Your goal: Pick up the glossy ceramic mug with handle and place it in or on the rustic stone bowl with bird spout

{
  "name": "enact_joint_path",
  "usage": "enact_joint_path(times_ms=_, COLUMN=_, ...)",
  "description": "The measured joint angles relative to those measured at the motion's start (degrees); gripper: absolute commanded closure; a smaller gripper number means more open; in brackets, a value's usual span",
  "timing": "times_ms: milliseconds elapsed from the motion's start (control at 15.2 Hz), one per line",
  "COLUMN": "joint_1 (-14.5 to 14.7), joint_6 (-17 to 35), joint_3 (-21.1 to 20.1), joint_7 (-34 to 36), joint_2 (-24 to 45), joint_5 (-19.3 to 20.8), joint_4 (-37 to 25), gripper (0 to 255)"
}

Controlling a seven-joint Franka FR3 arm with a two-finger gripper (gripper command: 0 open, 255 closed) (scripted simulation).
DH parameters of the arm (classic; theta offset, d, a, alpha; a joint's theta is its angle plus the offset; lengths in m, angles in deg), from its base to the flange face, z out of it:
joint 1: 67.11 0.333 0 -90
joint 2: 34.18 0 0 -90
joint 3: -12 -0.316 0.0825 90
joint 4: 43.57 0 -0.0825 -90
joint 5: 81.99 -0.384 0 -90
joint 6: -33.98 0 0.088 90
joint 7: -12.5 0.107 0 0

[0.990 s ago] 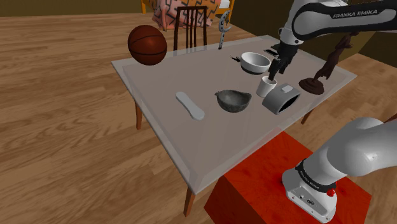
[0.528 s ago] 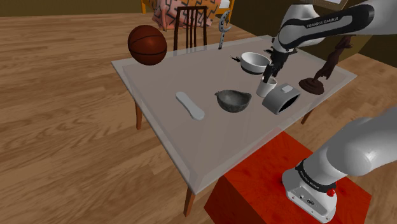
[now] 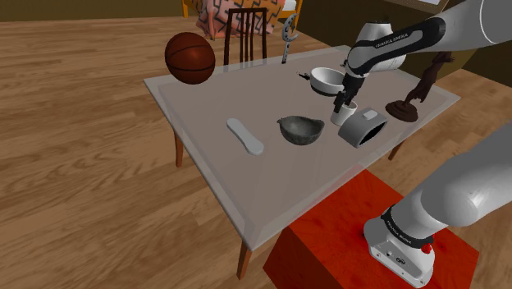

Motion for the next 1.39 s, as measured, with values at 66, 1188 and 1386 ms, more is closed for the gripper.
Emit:
enact_joint_path(times_ms=66, joint_1=-0.03, joint_6=0.78, joint_3=0.11, joint_7=-0.26, joint_2=0.68, joint_5=-0.25, joint_4=0.12, gripper=0)
enact_joint_path(times_ms=1188, joint_1=-0.10, joint_6=2.94, joint_3=0.27, joint_7=-0.59, joint_2=1.87, joint_5=-0.63, joint_4=1.10, gripper=255)
enact_joint_path(times_ms=1386, joint_1=-0.09, joint_6=2.55, joint_3=0.24, joint_7=-0.50, joint_2=1.56, joint_5=-0.51, joint_4=1.01, gripper=255)
